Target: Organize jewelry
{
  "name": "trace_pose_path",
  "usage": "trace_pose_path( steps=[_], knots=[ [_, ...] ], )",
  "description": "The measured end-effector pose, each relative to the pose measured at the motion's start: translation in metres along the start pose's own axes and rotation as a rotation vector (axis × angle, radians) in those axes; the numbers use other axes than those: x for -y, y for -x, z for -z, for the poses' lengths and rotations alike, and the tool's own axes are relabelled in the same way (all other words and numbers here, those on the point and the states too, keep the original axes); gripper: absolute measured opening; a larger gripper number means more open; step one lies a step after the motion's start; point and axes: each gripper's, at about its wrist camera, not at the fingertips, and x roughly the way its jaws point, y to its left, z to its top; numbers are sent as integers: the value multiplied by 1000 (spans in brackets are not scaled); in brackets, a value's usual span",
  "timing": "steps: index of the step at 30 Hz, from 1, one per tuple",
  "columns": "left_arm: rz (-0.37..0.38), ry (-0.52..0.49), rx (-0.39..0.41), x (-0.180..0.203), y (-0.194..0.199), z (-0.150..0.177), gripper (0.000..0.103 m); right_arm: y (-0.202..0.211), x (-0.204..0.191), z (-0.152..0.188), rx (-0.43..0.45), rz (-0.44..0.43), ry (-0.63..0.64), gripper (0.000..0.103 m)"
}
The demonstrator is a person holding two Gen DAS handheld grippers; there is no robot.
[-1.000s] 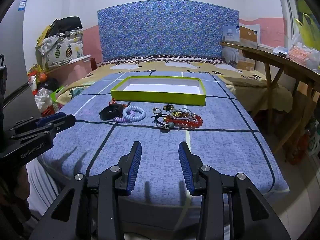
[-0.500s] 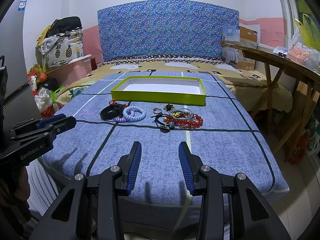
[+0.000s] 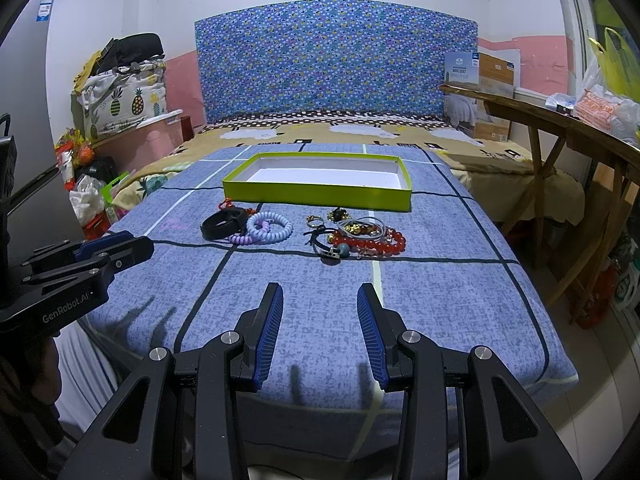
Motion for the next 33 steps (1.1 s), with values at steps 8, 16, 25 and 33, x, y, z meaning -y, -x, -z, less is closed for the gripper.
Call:
trace_pose_path(
  steps=[8, 16, 25, 33],
  knots=[
    [1, 2, -1, -1, 0, 0, 34, 0, 0, 0, 0, -1, 0, 39],
    [-3, 12, 3, -4, 2, 0, 34, 1, 2, -1, 1, -1, 1, 39],
    [1, 17, 1, -4, 3, -1, 34, -1, 1, -1, 2, 0, 0, 39],
    [3, 16, 0, -5, 3, -2, 34, -2, 2, -1, 2, 0, 1, 39]
  ],
)
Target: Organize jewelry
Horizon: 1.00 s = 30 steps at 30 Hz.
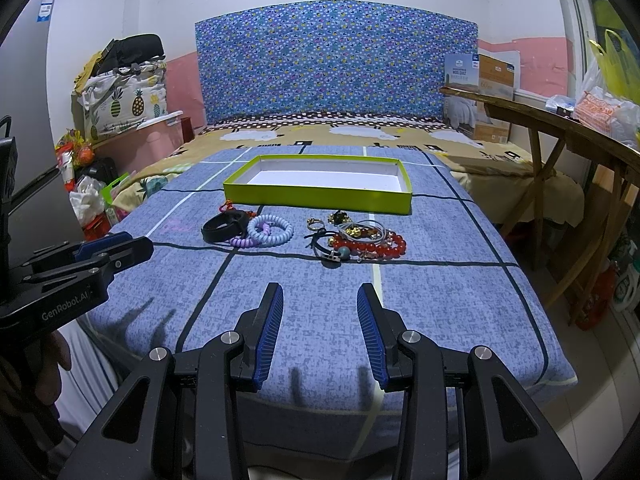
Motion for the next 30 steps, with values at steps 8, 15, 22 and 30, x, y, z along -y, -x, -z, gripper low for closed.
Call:
trace_pose_path(
  steps=[8, 15, 22, 30],
  knots=[
    [3, 1, -5, -1, -1, 0, 34, -1, 0, 0, 0, 0, 0, 40],
    [-4, 1, -10, -1, -3, -1, 34, -2, 1, 0, -2, -2, -1, 40],
    [-20, -6, -15, -2, -10, -4, 34, -1, 1, -3, -6, -2, -1, 39],
    [-31, -23, -33, -8, -29, -15, 34, -25, 10, -16, -21, 3, 1, 40]
  ],
)
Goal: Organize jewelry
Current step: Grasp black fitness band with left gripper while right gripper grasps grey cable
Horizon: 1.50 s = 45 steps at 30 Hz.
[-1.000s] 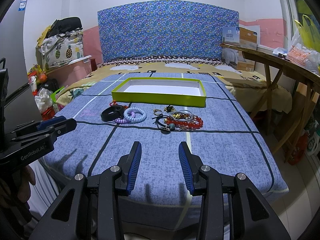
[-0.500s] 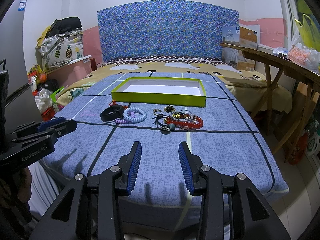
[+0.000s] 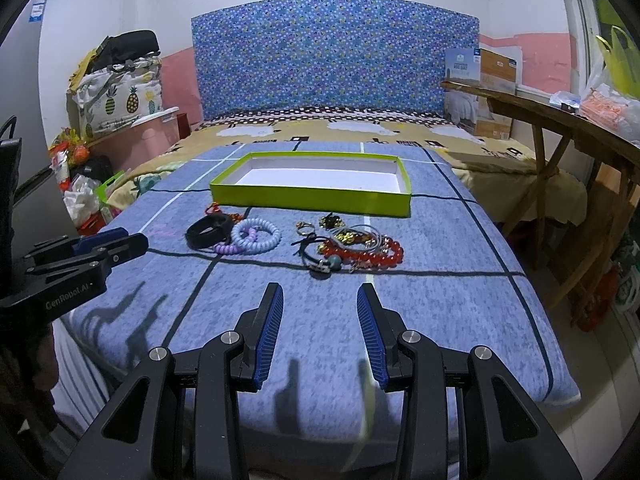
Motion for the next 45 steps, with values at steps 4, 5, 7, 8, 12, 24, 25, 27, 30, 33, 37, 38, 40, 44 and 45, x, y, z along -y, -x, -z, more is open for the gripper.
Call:
trace_pose_path(
  steps=[4, 5, 7, 8, 12, 24, 25, 27, 30, 33, 37, 38, 40, 44, 45],
  knots=[
    [-6, -4, -22, -4, -16, -7, 34, -17, 11, -9, -19, -11, -23, 39],
    [-12, -3, -29, -6, -22, -10, 34, -20, 14, -10, -24, -12, -27, 39],
    [-24, -4, -39, -9, -33, -15, 34, -30, 21, -15, -36, -9, -35, 39],
    [-27, -3, -45, -11, -38, -17, 34, -35, 25, -18, -42, -8, -37, 39],
    [-37, 8, -84, -20, -61, -27, 34, -57, 41, -27, -74, 8, -42, 39],
    [-30, 4, -188, -20, -102, -31, 33, -112, 58, -47, -198, 0, -4, 23],
    [-27, 6, -198, -20, -104, -32, 33, -116, 59, -48, -206, 2, 6, 21],
    [-18, 15, -208, -21, -106, -32, 33, -121, 59, -49, -220, 2, 22, 19],
    [-24, 7, -216, -20, -108, -33, 33, -125, 58, -52, -228, 2, 53, 14],
    [-25, -1, -223, -18, -111, -34, 28, -125, 53, -53, -225, 7, 91, 3],
    [-27, -28, -224, -13, -111, -35, 14, -124, 49, -53, -226, 9, 125, 2],
    [-26, -34, -223, -12, -110, -34, 10, -123, 49, -53, -225, 8, 126, 2],
    [-35, -41, -220, -11, -111, -35, 8, -121, 49, -54, -217, 5, 126, 2],
    [-23, -29, -215, -14, -109, -37, 6, -111, 49, -59, -186, -5, 118, 2],
    [-20, -27, -212, -15, -107, -37, 6, -109, 49, -60, -180, -7, 115, 2]
  ],
)
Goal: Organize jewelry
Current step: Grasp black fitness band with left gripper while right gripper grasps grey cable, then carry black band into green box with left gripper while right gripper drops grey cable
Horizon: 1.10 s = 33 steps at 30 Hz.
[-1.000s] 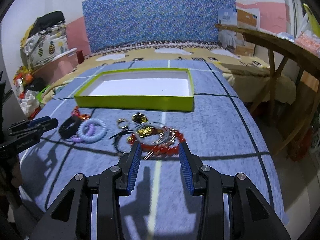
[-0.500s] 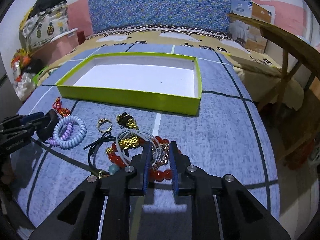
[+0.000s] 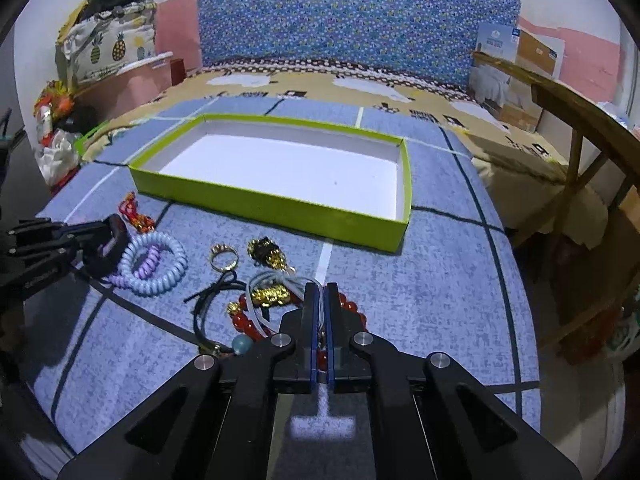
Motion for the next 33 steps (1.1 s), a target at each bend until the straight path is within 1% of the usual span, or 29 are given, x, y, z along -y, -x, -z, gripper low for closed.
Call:
trace_pose_path(
  steps=[12, 19, 25, 30, 33],
  knots=[
    [48, 27, 70, -10, 31, -8, 5, 34, -1, -18, 98, -36, -19, 2],
    [58, 14, 116, -9, 41, -29, 5, 41, -1, -37, 145, -40, -15, 2],
    [49, -14, 157, -7, 36, -56, 5, 31, 2, -60, 168, -41, -8, 2],
    [47, -27, 167, -7, 18, -82, 5, 10, 13, -80, 174, -35, -17, 2],
    [43, -26, 157, -8, 0, -96, 5, -5, 23, -91, 172, -28, -32, 2]
  ],
)
